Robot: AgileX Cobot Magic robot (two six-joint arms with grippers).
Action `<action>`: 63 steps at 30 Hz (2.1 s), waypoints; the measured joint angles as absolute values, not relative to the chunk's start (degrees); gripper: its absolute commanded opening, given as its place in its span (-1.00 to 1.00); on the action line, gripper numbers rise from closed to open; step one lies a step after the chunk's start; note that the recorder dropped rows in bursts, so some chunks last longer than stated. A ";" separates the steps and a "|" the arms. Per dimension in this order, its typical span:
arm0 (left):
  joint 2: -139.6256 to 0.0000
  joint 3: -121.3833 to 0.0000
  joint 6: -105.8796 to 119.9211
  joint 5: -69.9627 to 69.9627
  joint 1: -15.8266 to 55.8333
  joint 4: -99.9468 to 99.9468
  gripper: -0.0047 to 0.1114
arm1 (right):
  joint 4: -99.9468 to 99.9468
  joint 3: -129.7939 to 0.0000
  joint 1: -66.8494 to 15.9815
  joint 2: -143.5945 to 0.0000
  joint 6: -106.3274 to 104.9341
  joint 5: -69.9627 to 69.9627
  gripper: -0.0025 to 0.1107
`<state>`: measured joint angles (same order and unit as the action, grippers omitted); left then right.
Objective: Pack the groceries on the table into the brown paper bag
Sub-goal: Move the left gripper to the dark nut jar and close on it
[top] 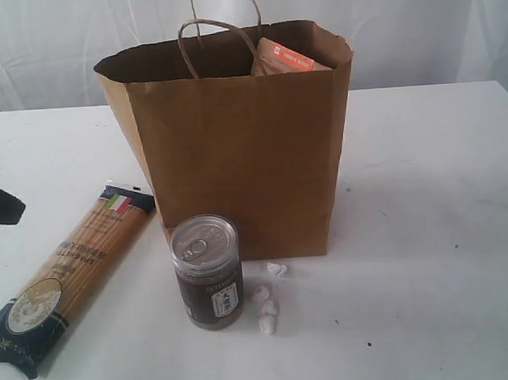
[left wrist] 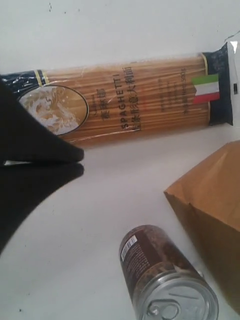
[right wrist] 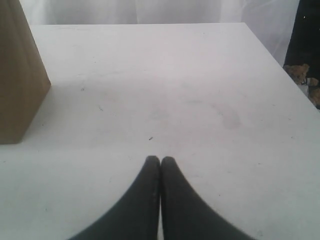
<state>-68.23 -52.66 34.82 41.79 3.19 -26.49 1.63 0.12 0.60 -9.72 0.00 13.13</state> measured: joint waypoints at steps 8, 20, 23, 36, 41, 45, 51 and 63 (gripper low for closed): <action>-68.23 -51.14 32.70 45.93 3.19 -28.36 -0.92 | 1.63 0.12 0.60 -9.72 0.31 13.13 -0.96; -68.26 -37.03 -6.94 23.24 25.71 -1.78 -0.92 | 1.63 0.12 0.60 -9.72 0.41 13.13 -0.96; -68.26 -37.03 -13.11 17.73 35.03 -1.91 -0.92 | 1.63 0.12 0.60 -9.72 0.41 13.13 -0.96; -68.35 -37.03 27.03 12.97 45.48 -15.49 0.19 | 1.63 0.12 0.60 -9.72 0.41 13.13 -0.96; -68.35 -37.03 30.99 12.19 45.48 -16.43 0.88 | 1.63 0.12 0.60 -9.72 0.41 13.13 -0.96; -68.35 -37.03 31.12 10.73 45.48 -17.11 0.88 | 1.63 0.12 0.60 -9.72 0.41 13.13 -0.96; -69.02 -37.03 31.80 4.29 45.48 -24.64 0.88 | 1.63 0.12 0.60 -9.72 0.41 13.13 -0.96; -76.88 -36.89 31.88 -10.57 45.48 -27.31 0.88 | 1.63 0.12 0.60 -9.72 0.41 13.13 -0.96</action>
